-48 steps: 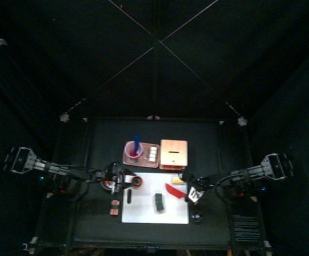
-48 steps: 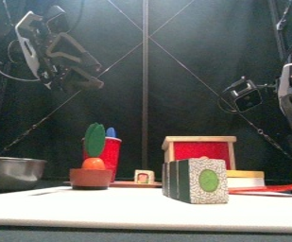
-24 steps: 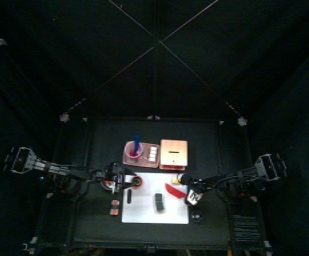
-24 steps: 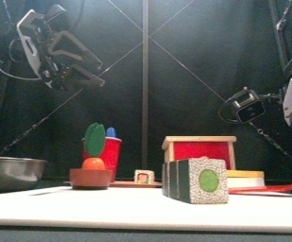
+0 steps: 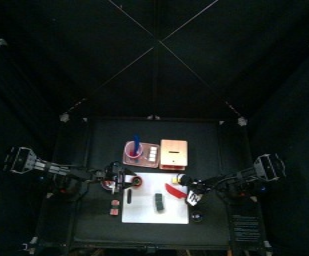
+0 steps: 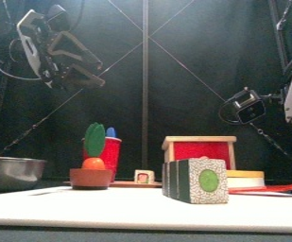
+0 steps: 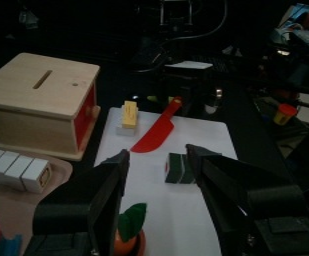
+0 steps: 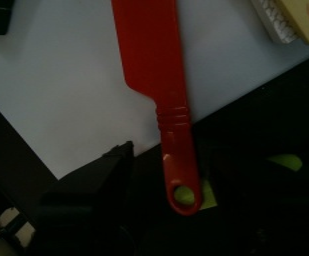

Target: Cut the green sushi roll

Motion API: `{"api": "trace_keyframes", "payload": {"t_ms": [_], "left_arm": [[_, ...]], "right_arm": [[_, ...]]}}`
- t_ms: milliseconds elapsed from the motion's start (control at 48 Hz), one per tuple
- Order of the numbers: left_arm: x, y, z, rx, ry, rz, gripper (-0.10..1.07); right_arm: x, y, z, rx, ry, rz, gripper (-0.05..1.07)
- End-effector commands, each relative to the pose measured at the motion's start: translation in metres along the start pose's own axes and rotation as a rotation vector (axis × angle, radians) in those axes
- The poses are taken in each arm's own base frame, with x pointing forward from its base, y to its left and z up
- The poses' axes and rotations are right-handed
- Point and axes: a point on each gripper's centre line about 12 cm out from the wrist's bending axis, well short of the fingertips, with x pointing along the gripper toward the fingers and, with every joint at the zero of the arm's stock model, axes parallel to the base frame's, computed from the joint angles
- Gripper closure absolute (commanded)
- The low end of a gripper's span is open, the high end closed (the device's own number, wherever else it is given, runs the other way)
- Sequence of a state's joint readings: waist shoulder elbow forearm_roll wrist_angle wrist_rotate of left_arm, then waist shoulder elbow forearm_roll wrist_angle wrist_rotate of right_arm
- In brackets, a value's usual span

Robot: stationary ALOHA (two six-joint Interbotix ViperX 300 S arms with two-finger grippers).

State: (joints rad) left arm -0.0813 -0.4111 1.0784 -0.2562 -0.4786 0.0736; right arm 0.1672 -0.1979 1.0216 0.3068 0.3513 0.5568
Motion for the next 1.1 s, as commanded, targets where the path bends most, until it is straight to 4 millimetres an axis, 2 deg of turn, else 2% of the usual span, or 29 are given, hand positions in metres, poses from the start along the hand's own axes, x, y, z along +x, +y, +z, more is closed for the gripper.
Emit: {"api": "trace_keyframes", "payload": {"t_ms": [0, 333, 625, 812, 1083], "left_arm": [[0.003, -0.002, 0.01, -0.002, -0.029, -0.004, 0.12], [0.003, -0.001, 0.01, -0.002, -0.029, -0.001, 0.12], [0.003, -0.001, 0.009, -0.002, -0.026, -0.001, 0.12], [0.003, -0.001, 0.009, -0.002, -0.025, -0.001, 0.12], [0.003, -0.003, 0.011, 0.003, -0.028, -0.007, 0.12]], "right_arm": [[-0.005, 0.007, 0.005, -0.012, -0.021, 0.023, 0.31], [-0.01, 0.01, 0.006, -0.014, -0.036, 0.04, 0.35], [-0.011, 0.011, 0.007, -0.011, -0.038, 0.042, 0.52], [-0.011, 0.014, 0.006, -0.03, -0.04, 0.046, 0.55], [-0.019, 0.04, 0.011, -0.152, -0.075, 0.083, 0.55]]}}
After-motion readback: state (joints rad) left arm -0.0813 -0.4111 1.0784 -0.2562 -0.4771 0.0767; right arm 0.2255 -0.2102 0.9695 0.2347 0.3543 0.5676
